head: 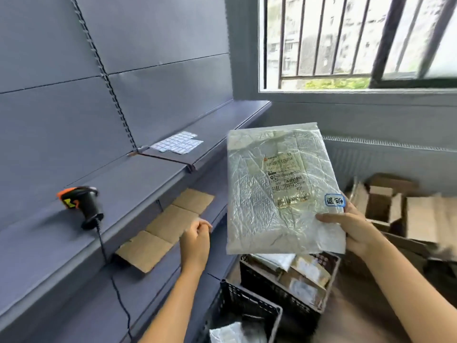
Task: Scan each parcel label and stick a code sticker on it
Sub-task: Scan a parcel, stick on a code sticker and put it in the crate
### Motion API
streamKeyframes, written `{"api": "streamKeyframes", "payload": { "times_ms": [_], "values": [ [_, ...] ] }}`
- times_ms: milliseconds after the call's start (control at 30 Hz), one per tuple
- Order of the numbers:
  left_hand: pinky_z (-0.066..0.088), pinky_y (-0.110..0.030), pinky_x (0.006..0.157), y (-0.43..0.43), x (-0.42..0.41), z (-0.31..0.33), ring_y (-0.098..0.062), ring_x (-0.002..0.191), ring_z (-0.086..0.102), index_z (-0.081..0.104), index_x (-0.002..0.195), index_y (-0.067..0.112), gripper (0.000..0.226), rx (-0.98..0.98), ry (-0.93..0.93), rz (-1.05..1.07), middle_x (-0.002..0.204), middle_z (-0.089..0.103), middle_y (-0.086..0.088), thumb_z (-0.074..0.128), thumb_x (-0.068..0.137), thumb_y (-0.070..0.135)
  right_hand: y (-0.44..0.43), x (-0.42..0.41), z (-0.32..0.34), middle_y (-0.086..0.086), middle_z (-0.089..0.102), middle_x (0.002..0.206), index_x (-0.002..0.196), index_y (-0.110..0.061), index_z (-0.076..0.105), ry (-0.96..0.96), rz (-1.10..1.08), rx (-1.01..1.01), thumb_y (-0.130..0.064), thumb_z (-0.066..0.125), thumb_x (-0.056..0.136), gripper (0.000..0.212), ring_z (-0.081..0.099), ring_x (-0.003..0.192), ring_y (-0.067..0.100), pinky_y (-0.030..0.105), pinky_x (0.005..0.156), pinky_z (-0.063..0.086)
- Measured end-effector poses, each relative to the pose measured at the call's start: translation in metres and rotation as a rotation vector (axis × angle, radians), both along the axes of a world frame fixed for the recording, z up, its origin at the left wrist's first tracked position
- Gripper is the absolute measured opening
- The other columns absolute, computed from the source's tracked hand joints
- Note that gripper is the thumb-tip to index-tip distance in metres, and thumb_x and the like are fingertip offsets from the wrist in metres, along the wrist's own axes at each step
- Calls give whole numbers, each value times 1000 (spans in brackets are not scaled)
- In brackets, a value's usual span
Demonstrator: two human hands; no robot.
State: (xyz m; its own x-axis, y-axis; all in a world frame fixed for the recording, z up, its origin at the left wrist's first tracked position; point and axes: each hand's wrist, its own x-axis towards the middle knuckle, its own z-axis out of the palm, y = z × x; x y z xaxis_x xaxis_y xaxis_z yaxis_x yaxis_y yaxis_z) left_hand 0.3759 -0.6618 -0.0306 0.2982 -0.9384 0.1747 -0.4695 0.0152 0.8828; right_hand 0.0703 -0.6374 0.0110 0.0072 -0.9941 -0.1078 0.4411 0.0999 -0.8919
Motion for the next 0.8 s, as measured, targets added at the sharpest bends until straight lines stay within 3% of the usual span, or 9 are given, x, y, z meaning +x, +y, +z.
{"api": "streamKeyframes", "payload": {
  "times_ms": [133, 367, 433, 533, 667, 800],
  "values": [
    [33, -27, 52, -12, -73, -11, -13, 57, 45, 56, 68, 16, 28, 31, -12, -191, 62, 54, 2, 45, 91, 4, 35, -63, -5, 9, 73, 94, 112, -14, 55, 7, -103, -5, 18, 58, 62, 59, 72, 80, 25, 39, 62, 59],
    [38, -20, 54, -31, -154, -16, -12, 65, 51, 60, 68, 18, 29, 74, -28, -395, 67, 60, 5, 46, 88, 3, 62, -130, -20, 13, 69, 108, 120, -17, 52, 42, -294, 65, 19, 66, 60, 72, 70, 88, 30, 46, 70, 59],
    [34, -11, 49, -38, -165, -18, -9, 61, 49, 62, 71, 13, 26, 83, -40, -434, 65, 58, 5, 45, 89, 3, 57, -139, -24, 17, 66, 116, 126, -14, 50, 34, -307, 69, 19, 65, 62, 74, 69, 94, 33, 46, 71, 59],
    [32, -8, 44, -51, -174, -26, -8, 56, 44, 62, 73, 9, 25, 107, -53, -435, 61, 55, 4, 45, 89, 2, 44, -149, -33, 18, 63, 121, 133, -13, 46, 25, -322, 87, 15, 63, 66, 74, 65, 102, 36, 48, 77, 57],
    [34, -3, 46, -87, -188, -40, -7, 62, 47, 61, 77, 9, 24, 152, -95, -418, 67, 56, 3, 44, 92, 3, 9, -167, -46, 17, 64, 120, 131, -16, 48, 22, -314, 132, 4, 85, 43, 98, 64, 105, 38, 54, 81, 54],
    [34, -6, 46, -124, -202, -46, -7, 65, 49, 61, 78, 9, 23, 165, -108, -449, 73, 60, -1, 44, 92, 5, -25, -176, -47, 18, 65, 117, 128, -15, 50, 49, -329, 151, -1, 85, 38, 97, 64, 104, 39, 55, 84, 53]
  ]
}}
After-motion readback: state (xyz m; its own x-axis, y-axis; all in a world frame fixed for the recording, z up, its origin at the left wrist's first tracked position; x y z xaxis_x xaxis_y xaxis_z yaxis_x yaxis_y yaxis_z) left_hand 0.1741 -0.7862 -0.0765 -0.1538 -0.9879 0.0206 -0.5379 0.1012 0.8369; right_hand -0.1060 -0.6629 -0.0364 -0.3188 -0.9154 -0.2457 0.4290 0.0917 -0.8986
